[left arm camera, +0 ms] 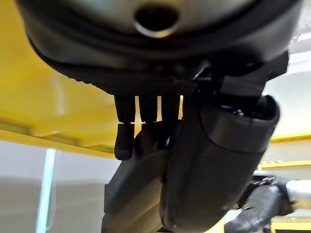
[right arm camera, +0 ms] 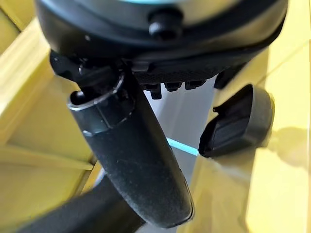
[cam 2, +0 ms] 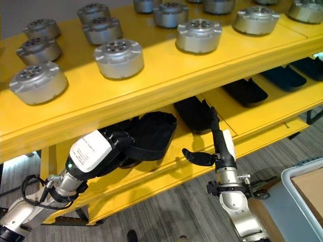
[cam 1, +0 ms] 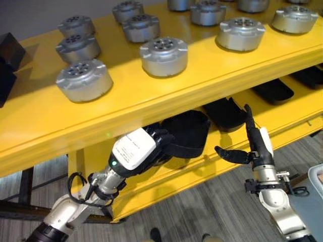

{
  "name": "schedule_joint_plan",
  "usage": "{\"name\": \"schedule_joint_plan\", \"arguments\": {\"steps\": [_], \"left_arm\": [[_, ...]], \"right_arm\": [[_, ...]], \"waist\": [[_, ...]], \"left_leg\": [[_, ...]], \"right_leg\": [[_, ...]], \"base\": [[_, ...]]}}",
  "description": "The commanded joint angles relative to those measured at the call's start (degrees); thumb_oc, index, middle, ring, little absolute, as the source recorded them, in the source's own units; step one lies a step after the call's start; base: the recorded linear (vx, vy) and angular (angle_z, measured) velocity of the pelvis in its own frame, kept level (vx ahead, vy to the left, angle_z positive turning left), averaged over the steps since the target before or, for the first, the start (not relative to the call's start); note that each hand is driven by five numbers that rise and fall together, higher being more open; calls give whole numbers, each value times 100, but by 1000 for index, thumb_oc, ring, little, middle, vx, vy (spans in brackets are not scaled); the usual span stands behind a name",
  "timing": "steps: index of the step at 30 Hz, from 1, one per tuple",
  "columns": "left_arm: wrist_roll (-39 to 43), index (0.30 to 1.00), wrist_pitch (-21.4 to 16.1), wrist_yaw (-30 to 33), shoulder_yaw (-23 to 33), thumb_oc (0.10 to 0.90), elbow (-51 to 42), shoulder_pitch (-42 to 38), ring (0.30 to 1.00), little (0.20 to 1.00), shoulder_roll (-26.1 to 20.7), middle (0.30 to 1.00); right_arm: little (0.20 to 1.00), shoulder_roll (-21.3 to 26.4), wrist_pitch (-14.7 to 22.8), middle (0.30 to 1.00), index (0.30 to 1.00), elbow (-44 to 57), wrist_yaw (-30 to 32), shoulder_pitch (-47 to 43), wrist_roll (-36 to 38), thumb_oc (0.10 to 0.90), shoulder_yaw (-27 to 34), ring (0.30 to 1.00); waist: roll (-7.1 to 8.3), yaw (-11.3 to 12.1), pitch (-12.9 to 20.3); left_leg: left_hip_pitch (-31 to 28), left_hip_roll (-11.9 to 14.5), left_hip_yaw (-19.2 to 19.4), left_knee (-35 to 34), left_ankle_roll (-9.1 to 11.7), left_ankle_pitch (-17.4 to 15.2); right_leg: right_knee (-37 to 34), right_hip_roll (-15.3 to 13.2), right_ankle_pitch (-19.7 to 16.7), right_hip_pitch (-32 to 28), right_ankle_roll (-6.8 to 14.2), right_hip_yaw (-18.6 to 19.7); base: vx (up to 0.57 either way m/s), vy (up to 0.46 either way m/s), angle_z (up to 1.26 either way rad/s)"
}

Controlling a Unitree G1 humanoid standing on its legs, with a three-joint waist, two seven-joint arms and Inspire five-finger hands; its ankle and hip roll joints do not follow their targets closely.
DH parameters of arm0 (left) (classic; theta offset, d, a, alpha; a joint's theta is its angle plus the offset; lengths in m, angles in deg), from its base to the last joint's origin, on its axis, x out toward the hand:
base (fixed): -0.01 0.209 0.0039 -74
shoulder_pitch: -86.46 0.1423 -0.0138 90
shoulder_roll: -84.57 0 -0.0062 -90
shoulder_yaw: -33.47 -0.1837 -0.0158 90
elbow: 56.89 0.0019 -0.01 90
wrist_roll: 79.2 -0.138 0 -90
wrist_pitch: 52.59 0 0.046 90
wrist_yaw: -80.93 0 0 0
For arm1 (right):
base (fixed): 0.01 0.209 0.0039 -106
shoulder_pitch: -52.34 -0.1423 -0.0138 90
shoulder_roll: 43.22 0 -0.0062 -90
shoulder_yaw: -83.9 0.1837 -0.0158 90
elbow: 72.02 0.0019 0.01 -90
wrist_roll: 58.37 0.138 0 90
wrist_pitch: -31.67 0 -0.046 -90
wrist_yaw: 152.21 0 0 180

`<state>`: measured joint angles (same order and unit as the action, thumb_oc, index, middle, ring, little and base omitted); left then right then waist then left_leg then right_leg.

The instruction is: Move parts from the plastic box to the shelf.

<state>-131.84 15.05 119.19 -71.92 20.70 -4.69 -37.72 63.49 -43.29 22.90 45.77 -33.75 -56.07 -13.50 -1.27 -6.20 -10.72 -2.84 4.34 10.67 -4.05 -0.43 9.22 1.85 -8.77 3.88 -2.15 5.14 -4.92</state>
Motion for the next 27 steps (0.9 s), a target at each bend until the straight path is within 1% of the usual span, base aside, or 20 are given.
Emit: {"name": "schedule_joint_plan", "arguments": {"steps": [1,2,6,7,11,12,13,14,16,19,21,23,24,25,27], "left_arm": [[308,300,144,1111,733,400,-569,-594,300,300,272,300],[252,300,145,1195,698,400,-545,-622,300,300,265,300],[168,300,205,1277,692,400,-547,-650,300,300,269,300],[131,300,256,1352,726,400,-523,-631,300,300,269,300],[47,300,223,1652,978,400,-513,-400,300,300,255,300],[22,300,153,1653,1092,400,-545,-290,300,300,275,300],[-49,300,219,1620,1123,400,-546,-231,300,300,283,300],[-49,300,219,1620,1123,400,-546,-231,300,300,283,300],[3,300,455,1710,1127,400,-457,-159,300,300,262,300],[0,300,660,1803,1232,400,-333,-36,300,300,319,300],[-161,300,781,1849,1366,400,-193,120,300,300,349,300],[-184,300,1099,1859,1460,400,52,293,300,300,336,300],[-189,300,1132,1878,1493,400,119,337,300,300,345,300],[-178,300,1283,1975,1576,400,360,463,300,300,338,300],[-179,300,1249,2158,1726,400,695,631,300,300,333,300]], "right_arm": [[1000,216,609,1000,1000,560,285,-491,-35,900,316,1000],[1000,175,565,1000,1000,593,409,-444,-130,900,337,1000],[1000,124,493,1000,1000,616,507,-413,-178,900,335,1000],[1000,97,484,1000,1000,611,489,-393,-183,900,354,1000],[1000,39,414,1000,1000,677,501,-328,-294,900,430,1000],[1000,38,402,1000,1000,655,521,-347,-302,900,416,1000],[1000,50,372,1000,1000,637,519,-396,-299,900,393,1000],[1000,50,372,1000,1000,637,519,-396,-299,900,393,1000],[1000,67,351,1000,1000,568,506,-491,-349,900,342,1000],[1000,92,352,1000,1000,495,510,-555,-346,900,320,1000],[1000,108,353,1000,1000,450,517,-588,-346,900,333,1000],[1000,126,395,1000,1000,390,492,-588,-321,900,370,1000],[1000,131,403,1000,1000,381,494,-586,-322,900,375,1000],[1000,143,440,1000,1000,342,499,-573,-322,900,399,1000],[1000,166,484,1000,1000,308,479,-536,-306,900,462,1000]], "waist": [[58,-3,425],[34,9,416],[38,33,427],[51,66,435],[133,228,464],[166,296,472],[191,346,469],[191,346,469],[224,423,455],[255,507,439],[275,569,423],[296,607,409],[298,613,406],[303,636,395],[300,657,385]], "left_leg": [[-161,507,116,166,580,-830],[-234,462,79,0,564,-784],[-273,388,25,-70,539,-813],[-285,347,-2,-79,517,-842],[-280,269,-84,-84,452,-907],[-263,264,-111,-86,446,-919],[-258,267,-139,-81,448,-920],[-258,267,-139,-81,448,-920],[-262,301,-169,-62,453,-917],[-263,343,-208,-44,467,-905],[-262,377,-245,-29,491,-893],[-273,414,-264,-14,511,-888],[-275,423,-268,-9,514,-885],[-273,448,-275,2,525,-877],[-263,470,-284,20,536,-866]], "right_leg": [[-98,99,-151,-261,64,-279],[-77,18,-175,-268,127,-300],[-98,-54,-204,-298,210,-354],[-117,-83,-227,-315,244,-373],[-173,-154,-253,-372,307,-468],[-193,-162,-238,-404,317,-517],[-204,-161,-229,-428,312,-543],[-204,-161,-229,-428,312,-543],[-190,-155,-202,-457,295,-582],[-177,-138,-170,-482,269,-610],[-171,-119,-148,-503,248,-626],[-166,-96,-130,-527,223,-641],[-162,-91,-125,-529,216,-642],[-151,-79,-111,-527,204,-644],[-126,-64,-95,-516,185,-642]], "base": [[-5,238,42],[-7,212,52],[3,101,20],[18,67,12],[7,26,18],[-4,-19,22],[-2,-19,23],[0,-26,12],[-1,-34,13],[6,-44,11],[14,-52,8],[21,-48,5],[28,-47,1],[0,0,0],[0,0,0]]}}
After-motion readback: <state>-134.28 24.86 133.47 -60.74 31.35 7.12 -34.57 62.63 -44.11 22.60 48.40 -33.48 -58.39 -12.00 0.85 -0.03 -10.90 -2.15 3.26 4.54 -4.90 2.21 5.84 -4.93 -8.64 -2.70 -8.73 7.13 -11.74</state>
